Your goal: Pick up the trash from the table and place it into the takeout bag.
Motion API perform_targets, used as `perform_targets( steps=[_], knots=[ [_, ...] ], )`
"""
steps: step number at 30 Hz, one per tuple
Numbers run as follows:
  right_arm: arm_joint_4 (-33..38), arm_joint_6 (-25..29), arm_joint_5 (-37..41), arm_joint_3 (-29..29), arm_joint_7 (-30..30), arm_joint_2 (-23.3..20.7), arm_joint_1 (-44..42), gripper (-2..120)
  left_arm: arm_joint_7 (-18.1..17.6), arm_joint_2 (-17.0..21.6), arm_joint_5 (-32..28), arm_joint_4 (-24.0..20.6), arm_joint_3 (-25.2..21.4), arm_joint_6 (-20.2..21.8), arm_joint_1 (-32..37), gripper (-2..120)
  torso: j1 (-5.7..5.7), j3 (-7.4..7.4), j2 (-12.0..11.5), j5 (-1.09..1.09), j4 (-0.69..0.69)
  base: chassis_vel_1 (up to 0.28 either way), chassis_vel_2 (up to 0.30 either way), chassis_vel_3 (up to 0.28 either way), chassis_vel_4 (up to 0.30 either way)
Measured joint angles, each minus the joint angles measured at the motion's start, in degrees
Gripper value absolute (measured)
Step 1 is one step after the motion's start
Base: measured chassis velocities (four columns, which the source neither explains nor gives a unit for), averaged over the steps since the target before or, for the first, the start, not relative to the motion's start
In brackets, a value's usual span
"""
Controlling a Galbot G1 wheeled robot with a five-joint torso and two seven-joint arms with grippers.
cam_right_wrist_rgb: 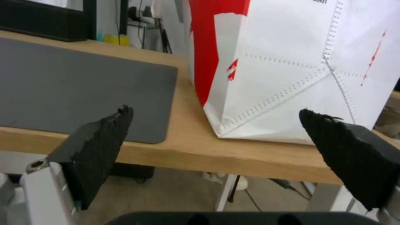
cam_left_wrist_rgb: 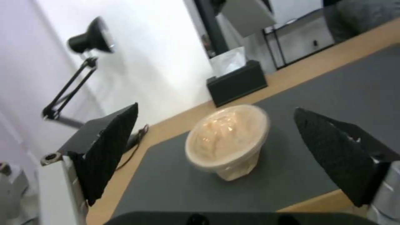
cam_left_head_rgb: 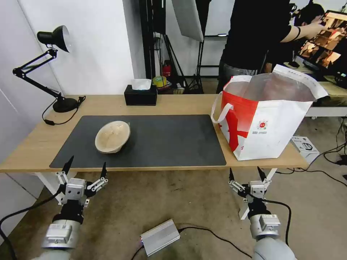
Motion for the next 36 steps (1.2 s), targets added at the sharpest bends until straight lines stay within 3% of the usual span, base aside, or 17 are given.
perform_targets(
  steps=[16,25,36],
  knots=[
    [-0.16,-0.25,-0.62,-0.34,-0.03,-0.13,0.22,100,2.13,12.70,-3.83,9.15,3.84,-1.22,-8.54,100,0.00,0.00,0.00,0.00,-0.01,0.000,0.000,0.000,0.000],
    [-0.17,-0.41,-0.98,-0.56,-0.03,-0.02,0.40,100,3.01,16.54,-5.62,13.45,4.98,-1.22,-12.40,100,0.00,0.00,0.00,0.00,0.00,0.000,0.000,0.000,0.000],
    [-0.62,-0.47,-1.01,-1.59,-0.02,-0.39,1.40,100,3.62,18.32,-6.60,16.31,5.56,-1.22,-14.73,100,0.00,0.00,0.00,0.00,-0.01,0.000,0.000,0.000,0.000]
  ],
)
